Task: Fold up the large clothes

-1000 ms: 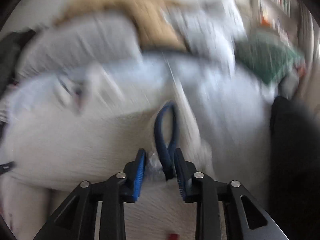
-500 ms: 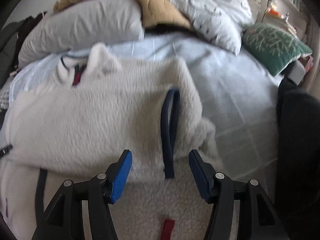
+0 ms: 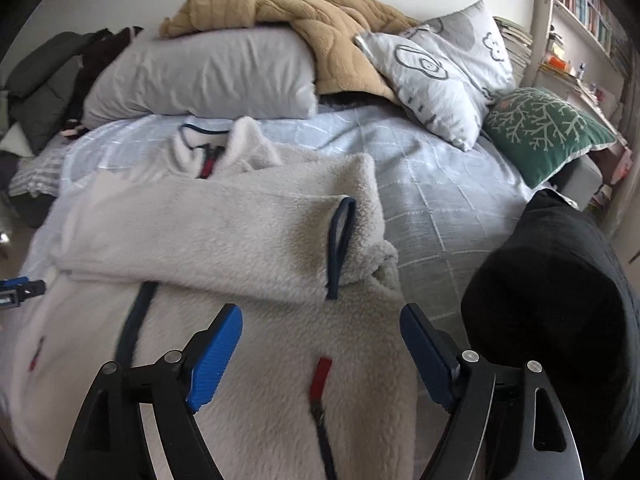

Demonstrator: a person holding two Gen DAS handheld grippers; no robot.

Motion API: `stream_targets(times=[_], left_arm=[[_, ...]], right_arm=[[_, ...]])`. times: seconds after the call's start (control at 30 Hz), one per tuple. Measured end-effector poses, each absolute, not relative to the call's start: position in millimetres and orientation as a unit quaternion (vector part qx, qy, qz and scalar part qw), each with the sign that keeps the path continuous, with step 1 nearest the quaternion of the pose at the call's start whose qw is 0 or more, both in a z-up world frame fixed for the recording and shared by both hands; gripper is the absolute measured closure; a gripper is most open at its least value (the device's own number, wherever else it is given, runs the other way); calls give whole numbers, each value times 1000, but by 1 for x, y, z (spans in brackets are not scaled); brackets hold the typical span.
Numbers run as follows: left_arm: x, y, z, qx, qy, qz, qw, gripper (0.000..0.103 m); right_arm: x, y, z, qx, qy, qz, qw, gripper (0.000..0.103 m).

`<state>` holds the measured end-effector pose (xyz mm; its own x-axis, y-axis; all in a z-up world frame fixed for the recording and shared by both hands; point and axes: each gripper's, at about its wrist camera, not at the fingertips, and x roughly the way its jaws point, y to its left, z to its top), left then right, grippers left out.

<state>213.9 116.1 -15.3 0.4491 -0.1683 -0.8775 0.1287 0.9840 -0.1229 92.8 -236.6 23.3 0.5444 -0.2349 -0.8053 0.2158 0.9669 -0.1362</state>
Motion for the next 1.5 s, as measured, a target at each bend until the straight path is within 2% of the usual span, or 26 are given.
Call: stream_targets(times=[0.17,0.3,0.57,0.8,1.1,1.17,1.27,1.47,1.5], left_arm=[[184,139,-14,-10,516,-99,851,20],[163,158,-22,0,524,-104,845,20],[142,179,-52,18,589,-136,797,20],[126,188,-72,-52,640,-221,734,20],[110,200,-80,-126,655,-307,679,20],[107,204,-82,-153,657,-323,664,23],[97,198,-82,-140,654,-350,656,27],[70,171,-83,-97,655,-407,629,31],[68,167,-82,-92,654,-413,627,36]], right_arm=[[55,-238,40,31,462,-55,885,17],[22,-243,40,18,471,-39,881,15],[-29,-246,-14,-23,570,-36,821,14],[-41,-258,-41,14,621,-20,784,14],[-46,-272,-64,110,661,17,742,14],[-46,-274,-68,121,665,18,737,14],[-45,-276,-68,134,663,21,736,14],[-41,-264,-74,159,669,48,724,24],[-40,-261,-74,159,670,51,723,26]])
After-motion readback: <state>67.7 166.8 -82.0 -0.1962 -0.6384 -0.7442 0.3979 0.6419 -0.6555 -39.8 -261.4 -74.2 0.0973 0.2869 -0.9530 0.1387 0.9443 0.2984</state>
